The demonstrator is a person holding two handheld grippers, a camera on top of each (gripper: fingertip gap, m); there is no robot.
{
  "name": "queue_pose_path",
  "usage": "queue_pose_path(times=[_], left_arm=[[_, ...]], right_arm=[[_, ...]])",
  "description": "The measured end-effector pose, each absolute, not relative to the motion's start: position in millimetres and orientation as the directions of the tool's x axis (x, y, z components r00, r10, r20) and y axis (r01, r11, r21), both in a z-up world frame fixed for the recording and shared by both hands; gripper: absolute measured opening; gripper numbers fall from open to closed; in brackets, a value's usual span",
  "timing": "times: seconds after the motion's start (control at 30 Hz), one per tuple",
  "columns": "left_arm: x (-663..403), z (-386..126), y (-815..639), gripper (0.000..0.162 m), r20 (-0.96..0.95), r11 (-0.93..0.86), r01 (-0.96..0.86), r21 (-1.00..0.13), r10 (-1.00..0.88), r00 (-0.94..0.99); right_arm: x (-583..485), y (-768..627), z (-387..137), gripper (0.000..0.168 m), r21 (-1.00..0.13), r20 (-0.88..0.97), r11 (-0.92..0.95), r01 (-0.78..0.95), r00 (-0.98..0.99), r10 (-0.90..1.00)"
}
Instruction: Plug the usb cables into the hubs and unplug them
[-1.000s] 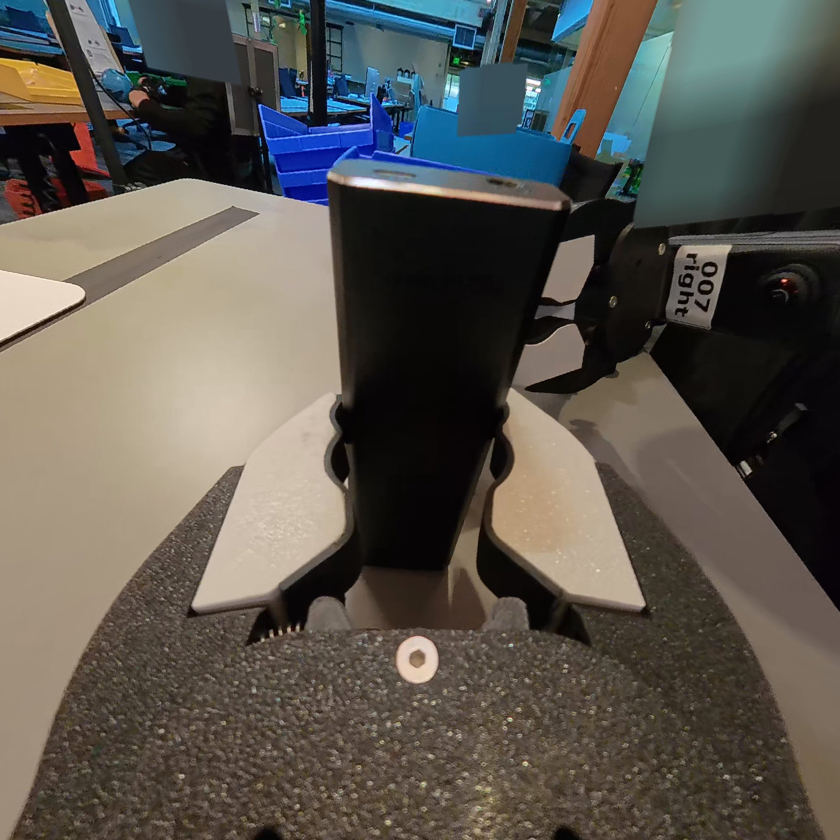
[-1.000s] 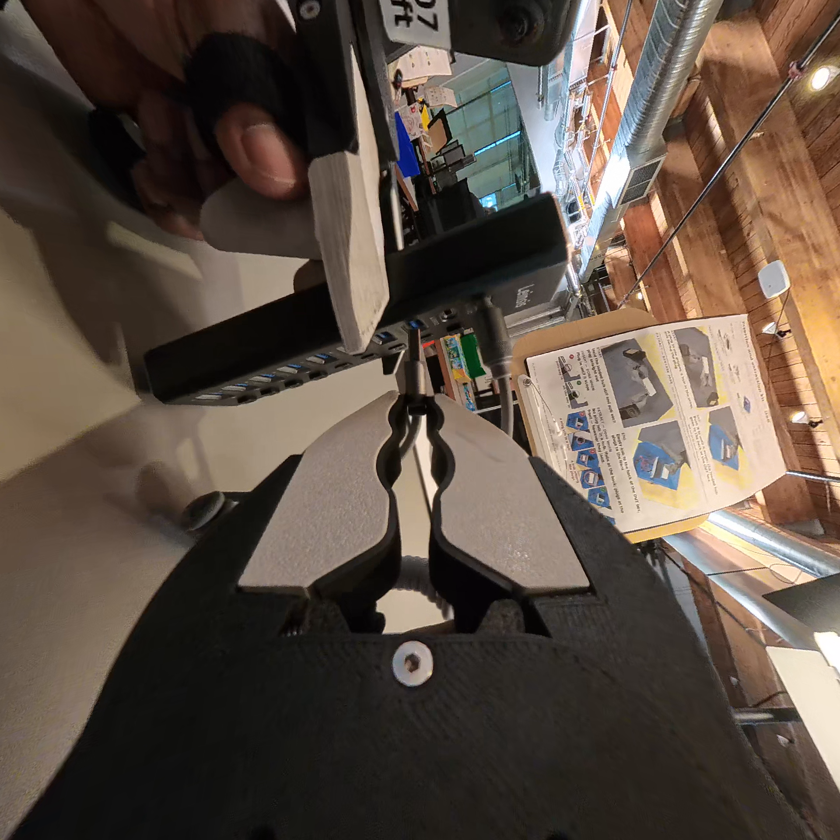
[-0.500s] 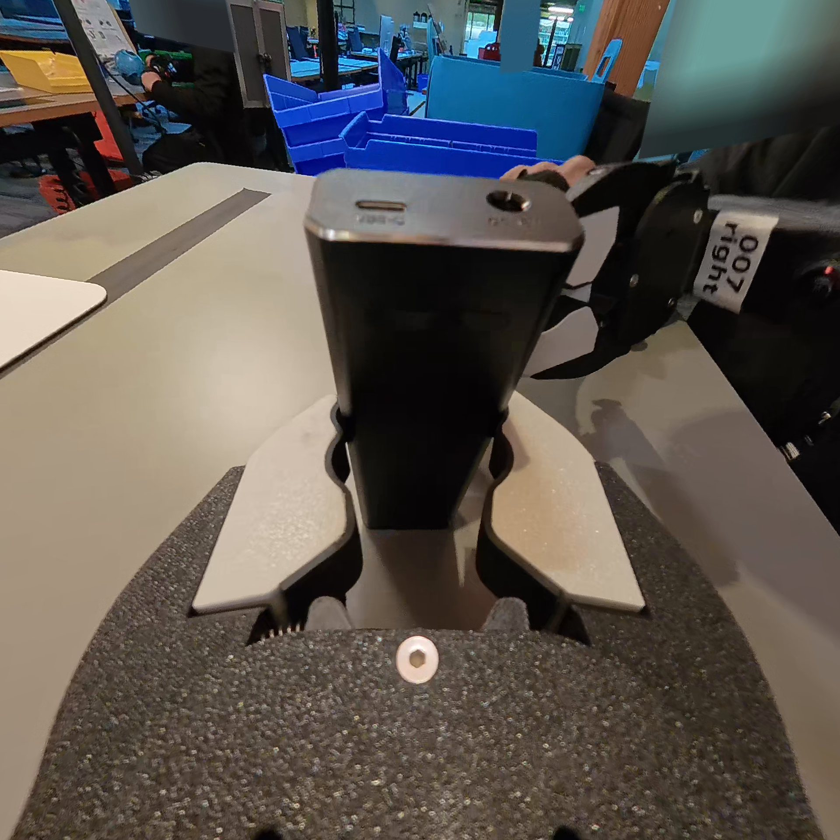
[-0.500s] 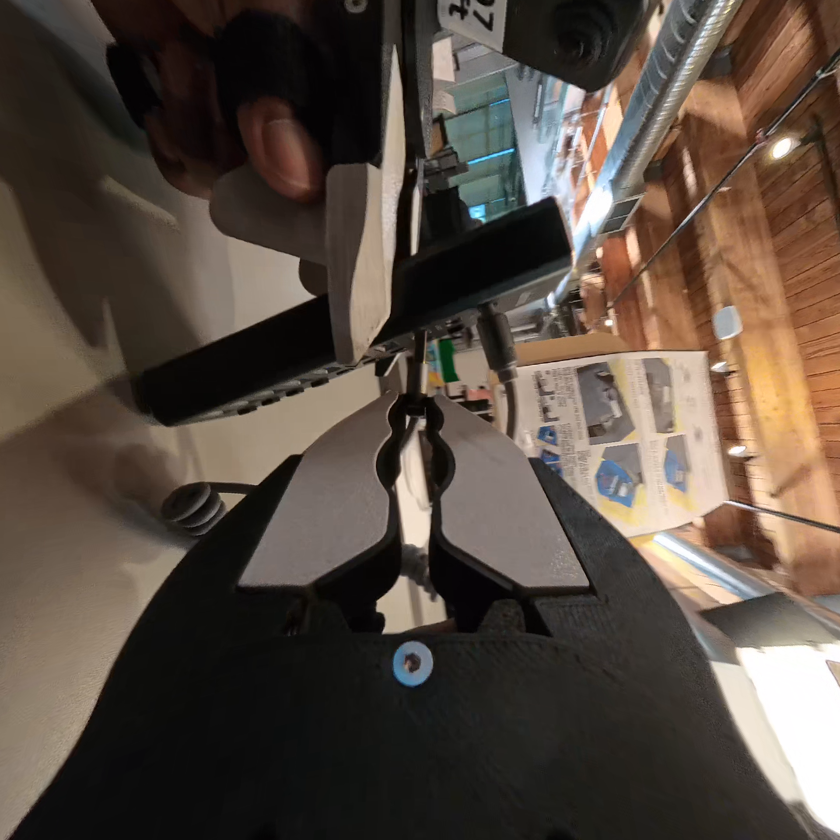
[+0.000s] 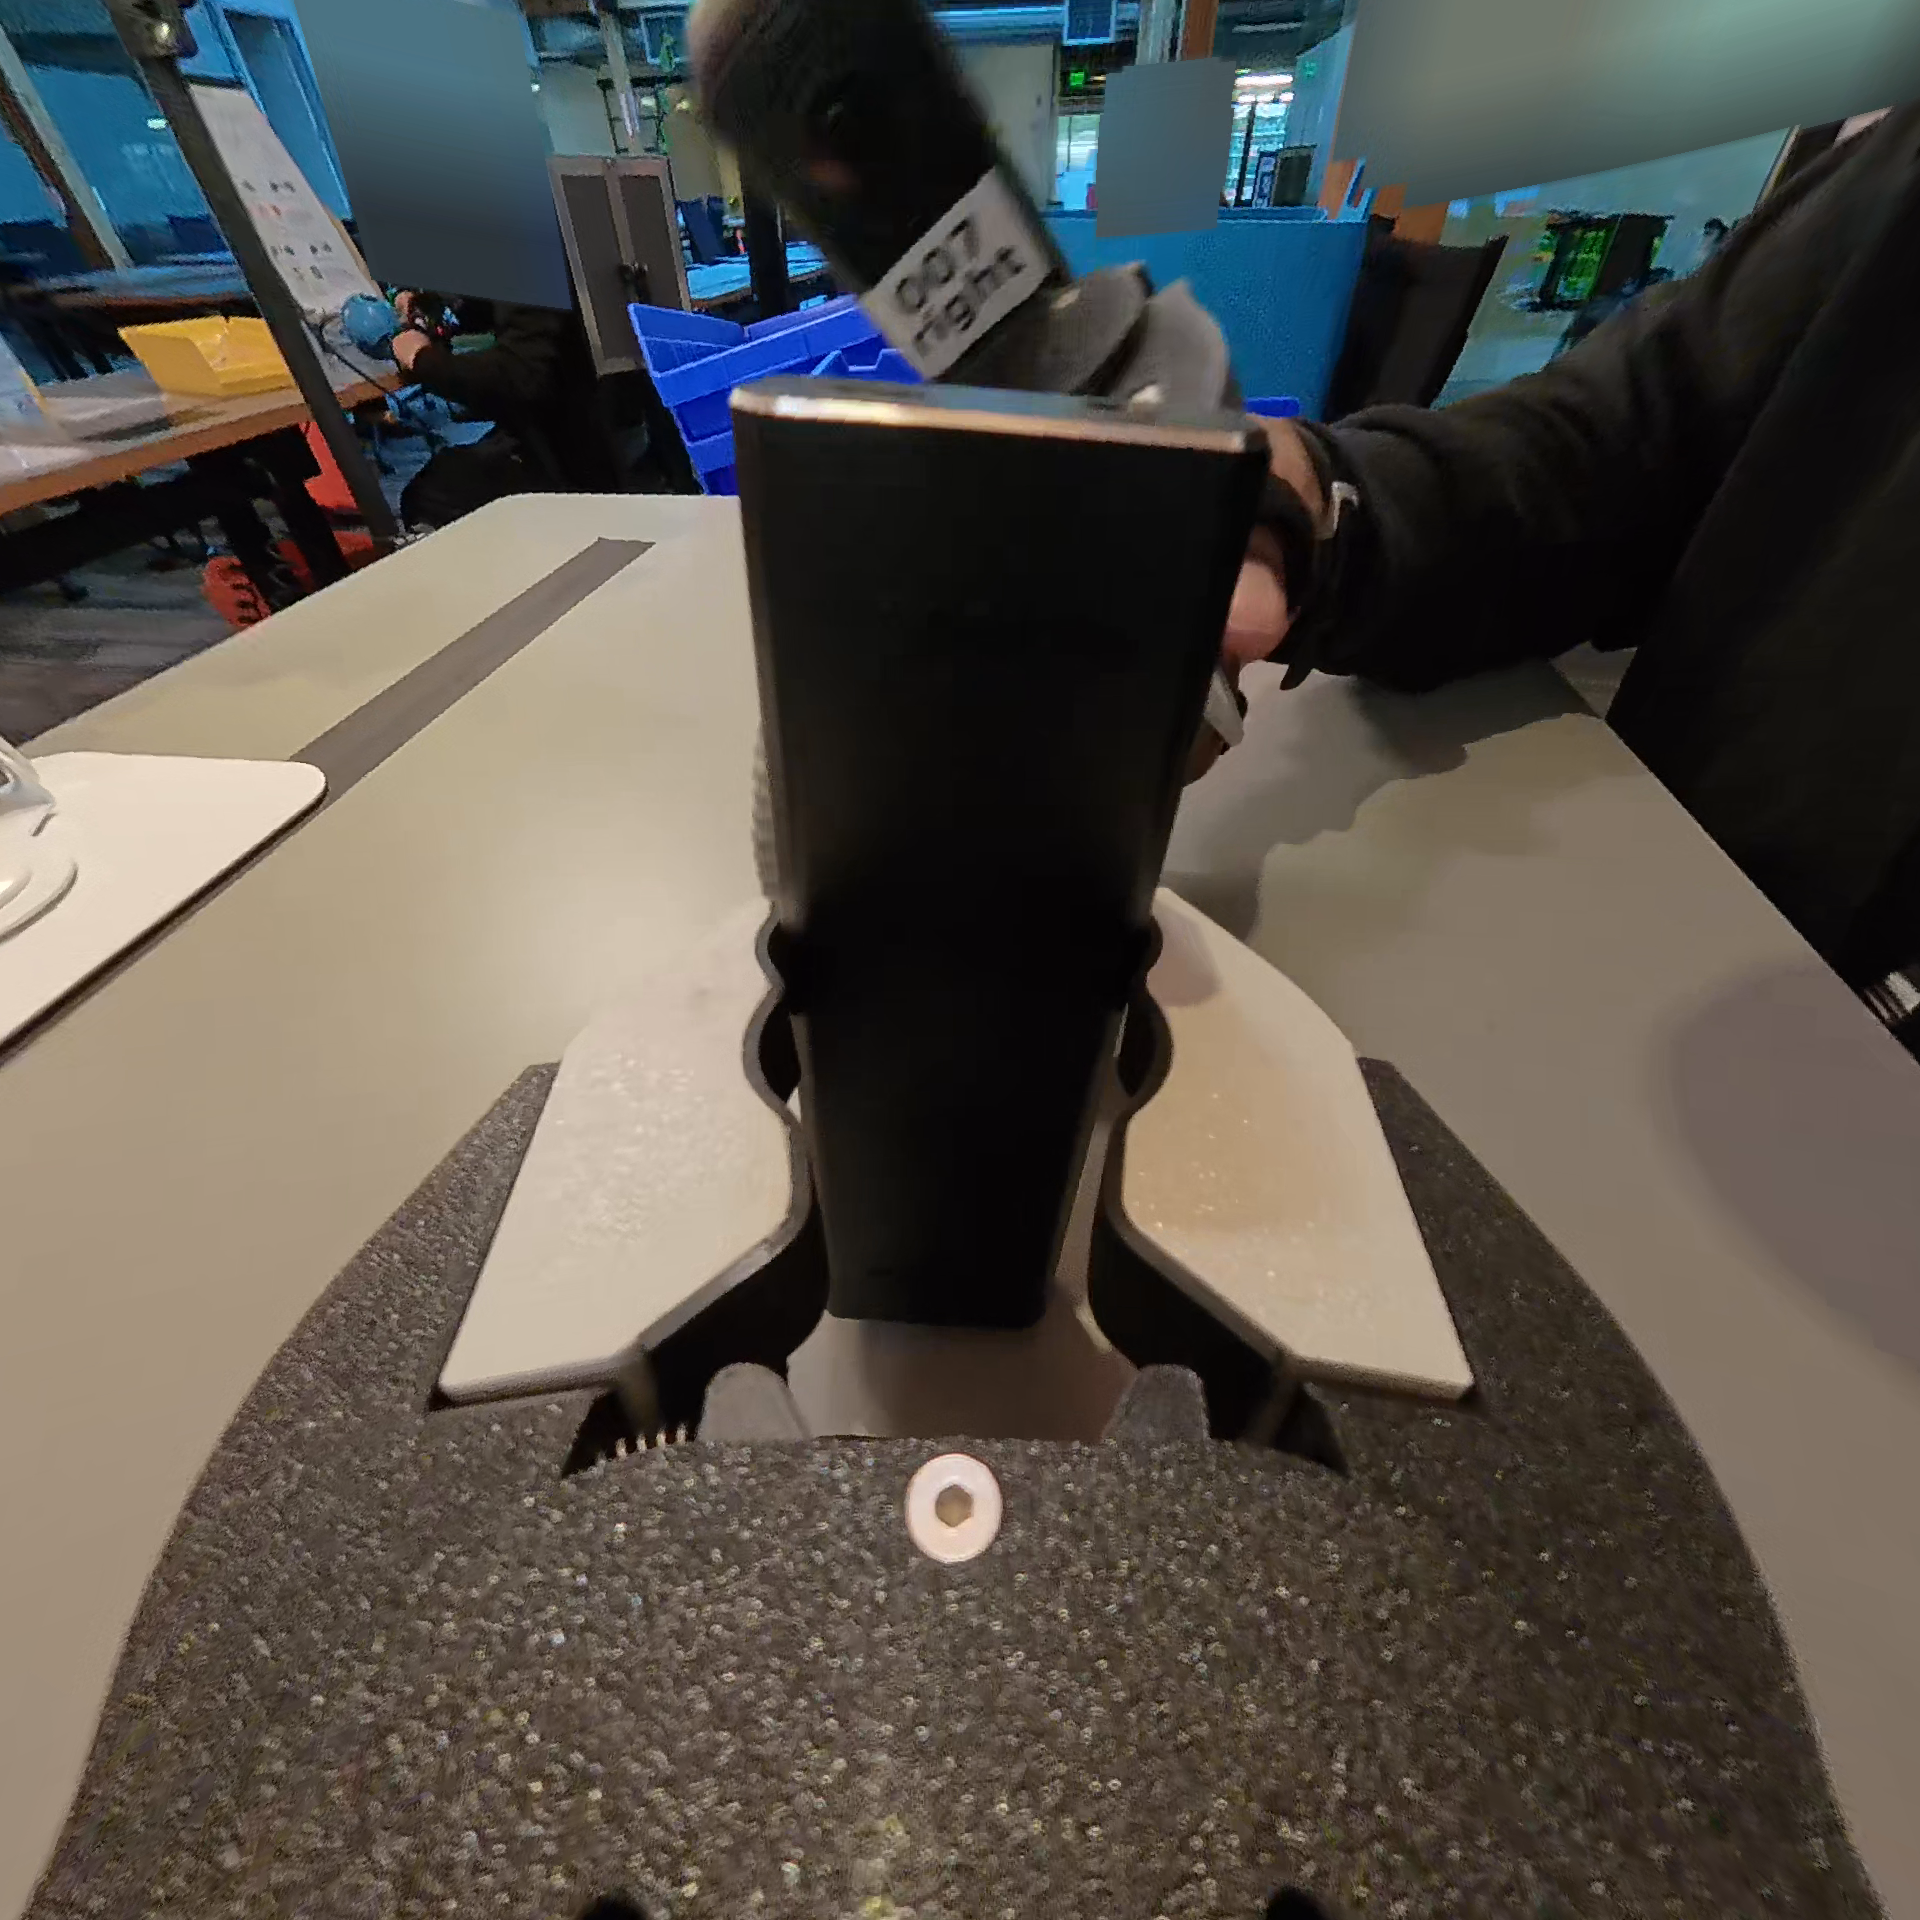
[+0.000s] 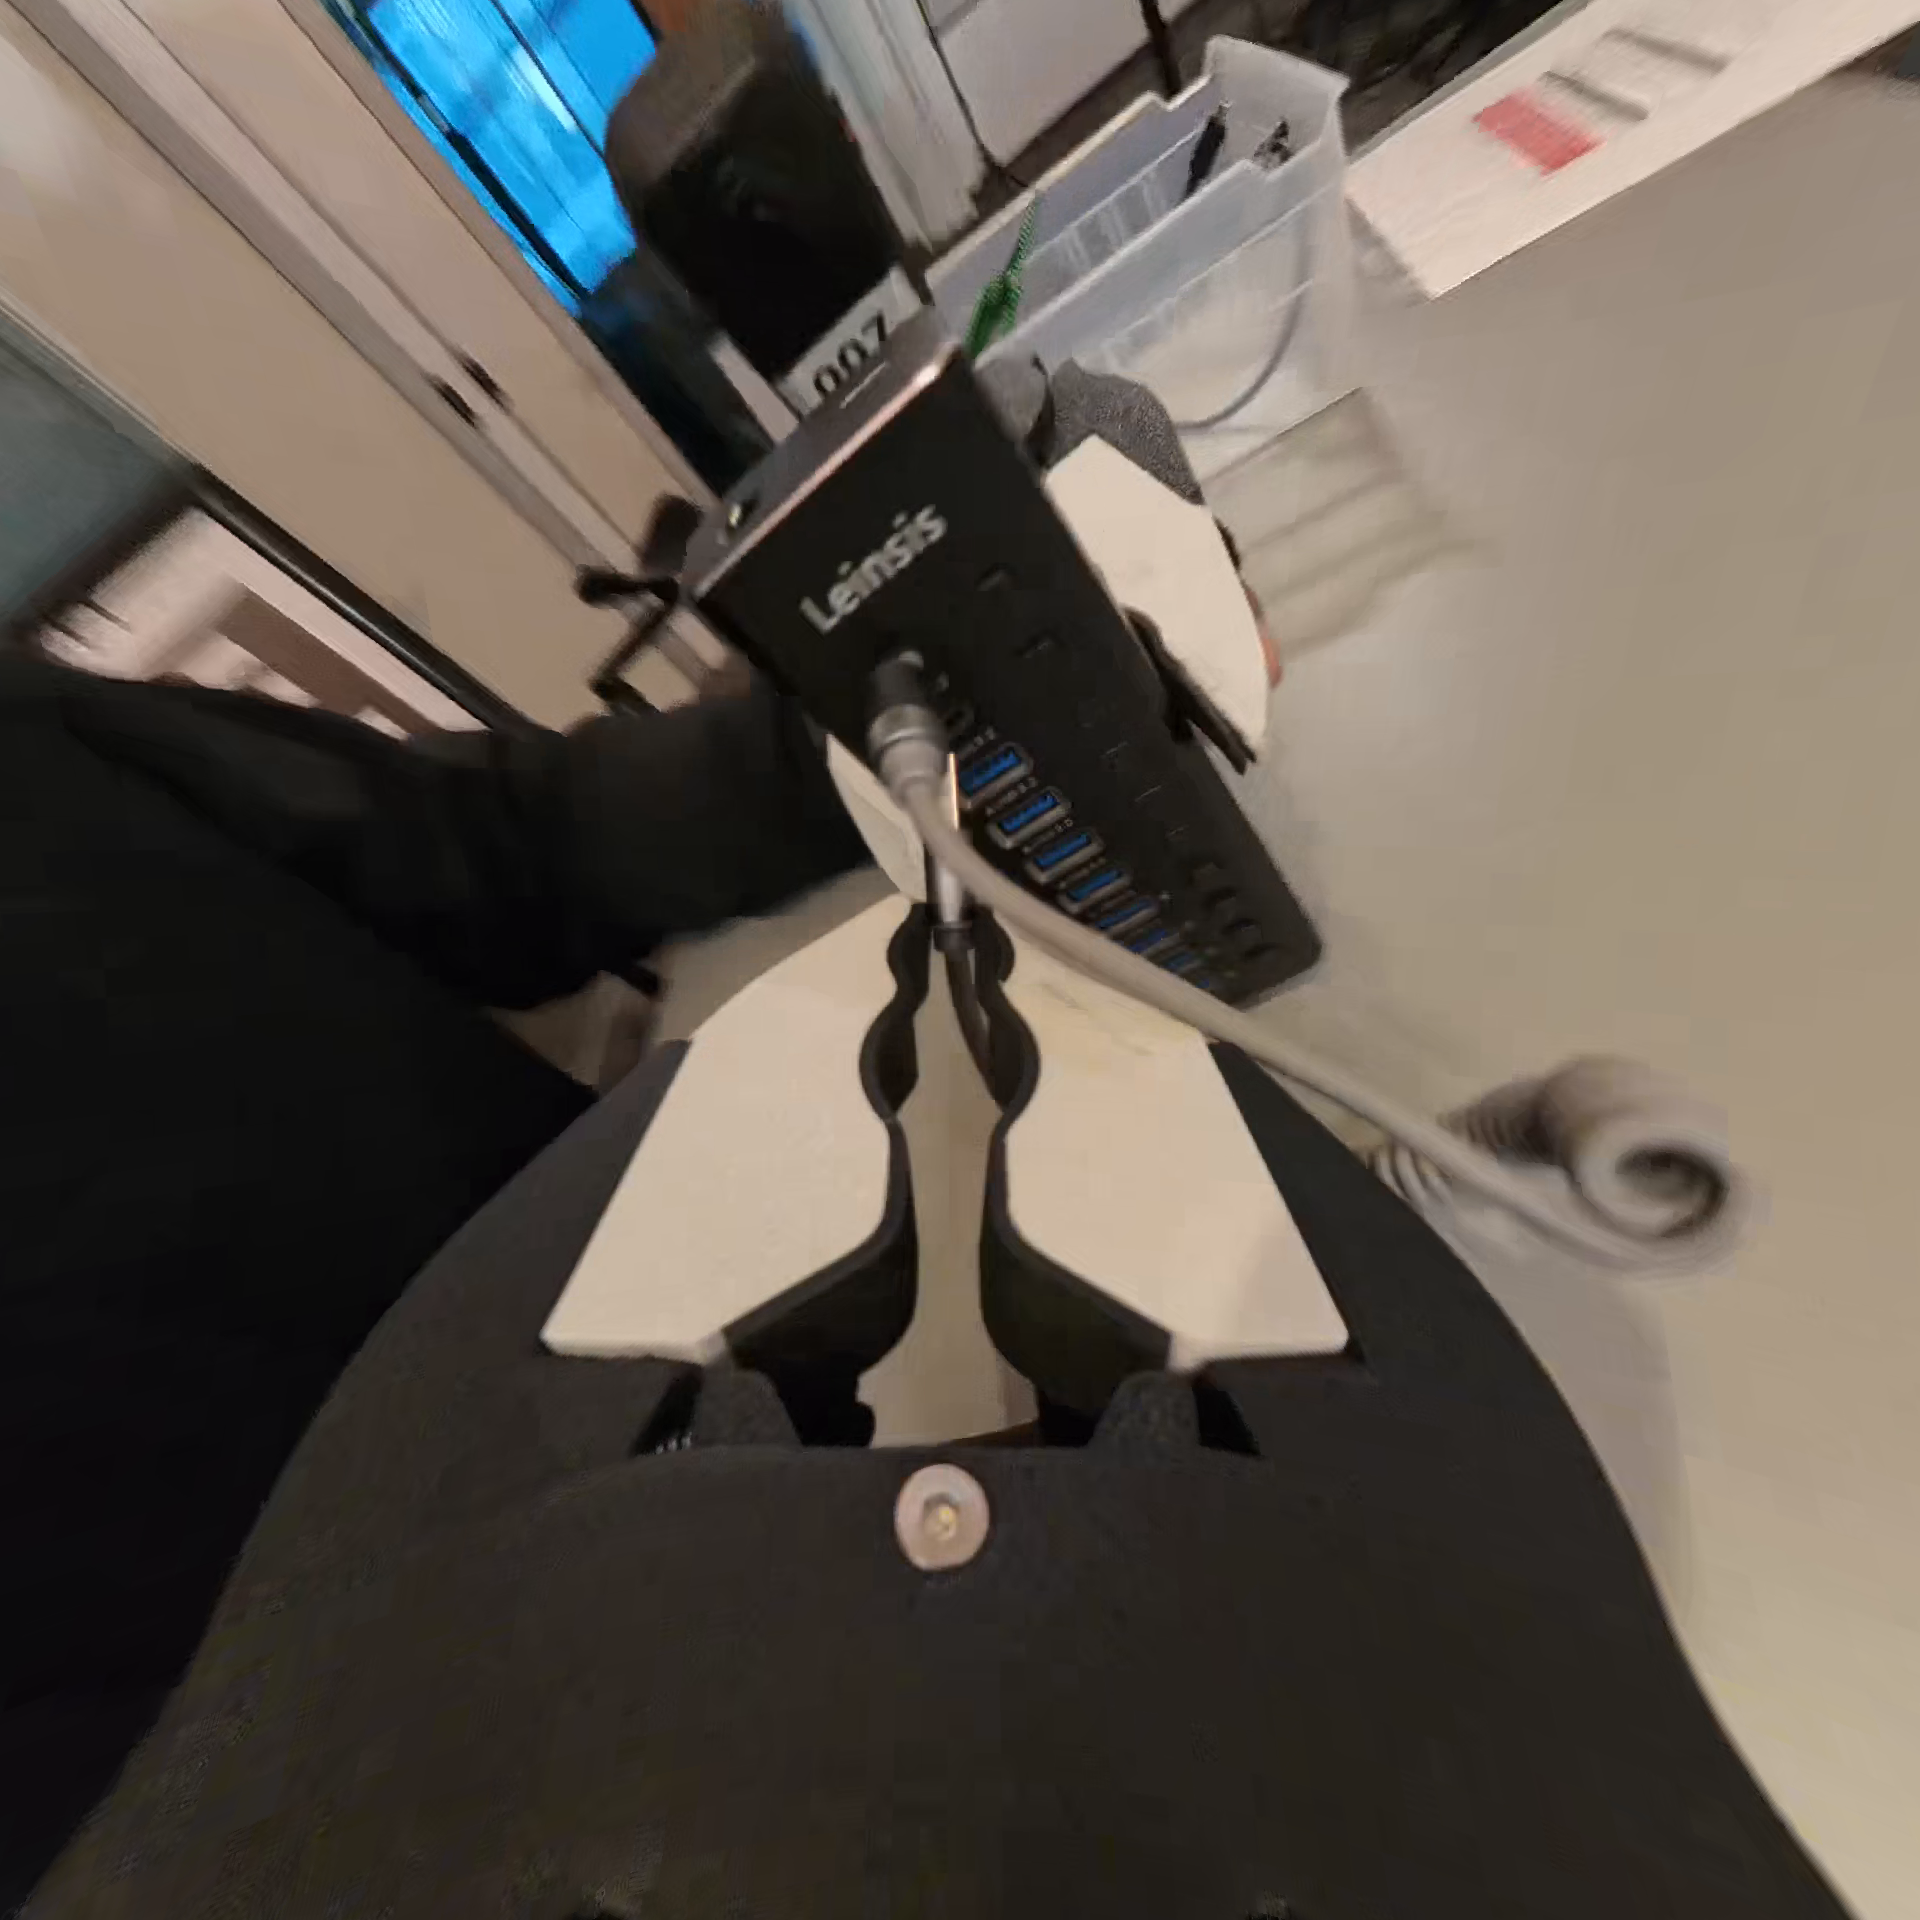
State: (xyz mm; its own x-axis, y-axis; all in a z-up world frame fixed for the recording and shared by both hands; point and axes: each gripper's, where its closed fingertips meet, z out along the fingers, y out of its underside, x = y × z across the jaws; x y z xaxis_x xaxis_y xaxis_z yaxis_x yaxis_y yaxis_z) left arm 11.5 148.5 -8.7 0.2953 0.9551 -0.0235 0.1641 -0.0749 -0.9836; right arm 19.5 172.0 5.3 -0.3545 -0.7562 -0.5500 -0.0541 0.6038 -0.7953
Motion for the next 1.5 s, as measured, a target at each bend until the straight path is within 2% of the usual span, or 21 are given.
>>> queue_pose_path(times=[0.13, 0.27, 0.47, 0.8, 1.07, 1.17, 1.27, 1.33, 1.5], left_arm=[[12, -3, 152, 0.06, -0.055, -0.091, 0.105, -0.99, 0.95, 0.306], [14, -3, 154, 0.06, -0.061, -0.096, 0.093, -0.991, 0.943, 0.327], [11, -14, 157, 0.06, -0.071, -0.127, 0.147, -0.981, 0.938, 0.339], [22, -19, 145, 0.06, 0.033, -0.043, 0.229, -0.972, 0.947, 0.321], [26, -19, 144, 0.06, -0.001, -0.072, 0.213, -0.974, 0.948, 0.318], [35, -9, 141, 0.07, 0.006, -0.052, 0.186, -0.981, 0.956, 0.295], [50, 2, 134, 0.073, 0.004, -0.038, 0.197, -0.98, 0.978, 0.211], [66, 9, 139, 0.069, 0.017, -0.014, 0.2, -0.98, 0.988, 0.153], [88, 7, 193, 0.04, 0.123, 0.097, 0.186, -0.978, 0.984, 0.132]], right_arm=[[26, 182, 0, 0.007, -0.636, -0.757, 0.772, 0.004, -0.2, -0.622], [27, 181, -5, 0.007, -0.593, -0.791, 0.805, 0.016, -0.203, -0.578], [20, 178, -9, 0.007, -0.604, -0.777, 0.797, 0.012, -0.234, -0.585], [12, 177, -17, 0.007, -0.605, -0.763, 0.796, -0.007, -0.278, -0.583], [12, 182, -22, 0.007, -0.596, -0.771, 0.803, -0.023, -0.266, -0.579], [13, 186, -23, 0.007, -0.592, -0.776, 0.805, -0.032, -0.244, -0.581], [12, 193, -24, 0.007, -0.599, -0.777, 0.799, -0.045, -0.21, -0.594], [11, 199, -24, 0.007, -0.609, -0.772, 0.791, -0.058, -0.187, -0.608], [6, 221, -26, 0.007, -0.597, -0.784, 0.794, -0.114, -0.126, -0.608]])
